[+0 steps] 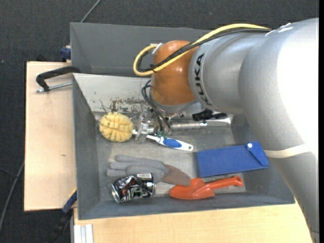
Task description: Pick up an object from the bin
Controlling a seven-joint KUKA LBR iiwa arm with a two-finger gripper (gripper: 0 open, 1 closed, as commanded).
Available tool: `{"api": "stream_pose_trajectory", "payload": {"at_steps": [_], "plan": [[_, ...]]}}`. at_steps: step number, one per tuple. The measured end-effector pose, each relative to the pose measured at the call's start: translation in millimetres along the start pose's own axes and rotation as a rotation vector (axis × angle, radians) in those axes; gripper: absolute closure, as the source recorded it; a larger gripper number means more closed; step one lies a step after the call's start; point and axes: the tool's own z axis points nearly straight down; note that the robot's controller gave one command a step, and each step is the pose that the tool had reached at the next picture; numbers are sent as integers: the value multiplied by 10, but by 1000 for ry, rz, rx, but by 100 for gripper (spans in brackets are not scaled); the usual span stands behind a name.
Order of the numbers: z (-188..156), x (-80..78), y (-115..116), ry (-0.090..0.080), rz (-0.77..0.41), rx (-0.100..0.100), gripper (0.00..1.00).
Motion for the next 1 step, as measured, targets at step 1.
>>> {"api": "stream_pose_trajectory", "payload": {"at_steps": [1], "plan": [[-122,1,-3,1,0,1,100]]}}
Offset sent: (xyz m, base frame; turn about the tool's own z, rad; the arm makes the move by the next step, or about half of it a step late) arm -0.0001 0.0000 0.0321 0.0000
